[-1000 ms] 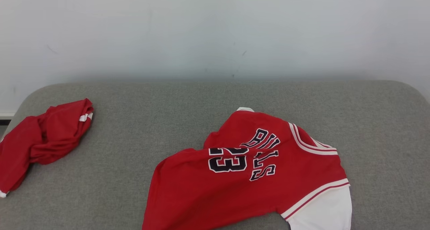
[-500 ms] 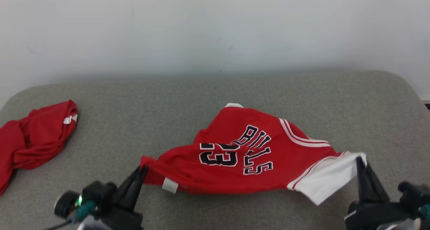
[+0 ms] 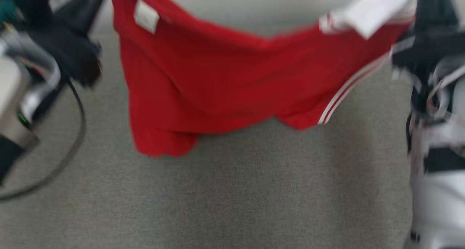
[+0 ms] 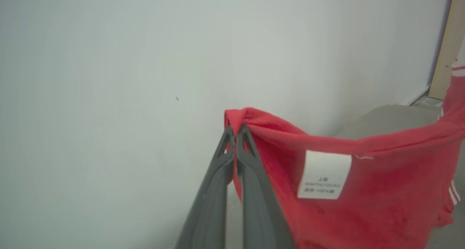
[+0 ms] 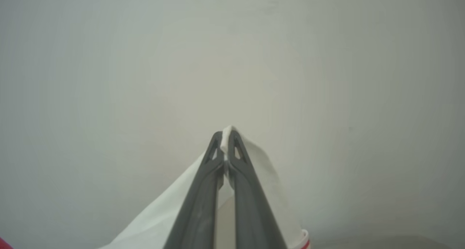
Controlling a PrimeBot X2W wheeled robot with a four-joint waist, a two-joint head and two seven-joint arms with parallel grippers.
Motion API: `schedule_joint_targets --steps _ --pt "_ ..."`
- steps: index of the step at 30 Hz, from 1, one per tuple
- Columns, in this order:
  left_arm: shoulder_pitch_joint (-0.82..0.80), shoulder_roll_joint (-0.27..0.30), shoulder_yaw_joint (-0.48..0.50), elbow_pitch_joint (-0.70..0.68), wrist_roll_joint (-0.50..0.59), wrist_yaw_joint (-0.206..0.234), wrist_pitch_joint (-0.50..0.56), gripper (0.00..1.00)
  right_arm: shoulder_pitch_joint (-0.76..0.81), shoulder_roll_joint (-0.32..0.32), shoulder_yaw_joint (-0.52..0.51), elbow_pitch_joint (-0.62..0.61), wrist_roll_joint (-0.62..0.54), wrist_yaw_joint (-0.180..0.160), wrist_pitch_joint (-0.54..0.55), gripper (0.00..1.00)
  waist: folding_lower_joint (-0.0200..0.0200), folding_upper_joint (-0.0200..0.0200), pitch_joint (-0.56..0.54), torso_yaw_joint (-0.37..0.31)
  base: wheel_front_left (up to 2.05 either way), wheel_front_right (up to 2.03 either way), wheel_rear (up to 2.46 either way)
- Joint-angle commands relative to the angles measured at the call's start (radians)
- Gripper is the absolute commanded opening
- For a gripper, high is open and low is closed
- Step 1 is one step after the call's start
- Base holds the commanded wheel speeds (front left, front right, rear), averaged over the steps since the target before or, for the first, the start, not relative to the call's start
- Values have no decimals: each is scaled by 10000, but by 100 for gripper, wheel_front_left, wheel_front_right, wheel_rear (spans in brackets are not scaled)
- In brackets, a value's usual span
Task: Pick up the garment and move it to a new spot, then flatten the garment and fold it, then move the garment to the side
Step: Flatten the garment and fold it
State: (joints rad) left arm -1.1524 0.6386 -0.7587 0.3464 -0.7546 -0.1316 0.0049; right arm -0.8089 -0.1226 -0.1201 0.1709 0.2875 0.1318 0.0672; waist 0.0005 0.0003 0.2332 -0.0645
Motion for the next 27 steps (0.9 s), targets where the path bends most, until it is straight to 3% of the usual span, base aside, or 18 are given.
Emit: schedule_joint_targets --steps 1,7,14,21,27 --pt "-652 60 -150 150 -311 23 40 0 -697 36 -73 193 14 -23 109 0 -5 -3 1471 -523 0 0 0" --pt "-3767 267 -957 1074 -1271 23 86 0 -4455 272 -293 1565 -216 -23 547 0 -5 -3 2415 -830 0 0 0" --pt "-6275 327 -1517 2245 -2224 23 154 0 -7681 425 -891 3461 -637 -23 676 0 -5 -3 3012 -1179 0 0 0" --pt "-8129 41 -2250 3104 -2926 23 115 0 -9849 299 -1494 5067 -1597 -24 458 0 -5 -3 3361 -1318 0 0 0" --pt "-8918 -131 -2764 3596 -3381 22 -28 0 -10805 207 -1696 5952 -2107 -24 181 0 -5 -3 3543 -1375 0 0 0"
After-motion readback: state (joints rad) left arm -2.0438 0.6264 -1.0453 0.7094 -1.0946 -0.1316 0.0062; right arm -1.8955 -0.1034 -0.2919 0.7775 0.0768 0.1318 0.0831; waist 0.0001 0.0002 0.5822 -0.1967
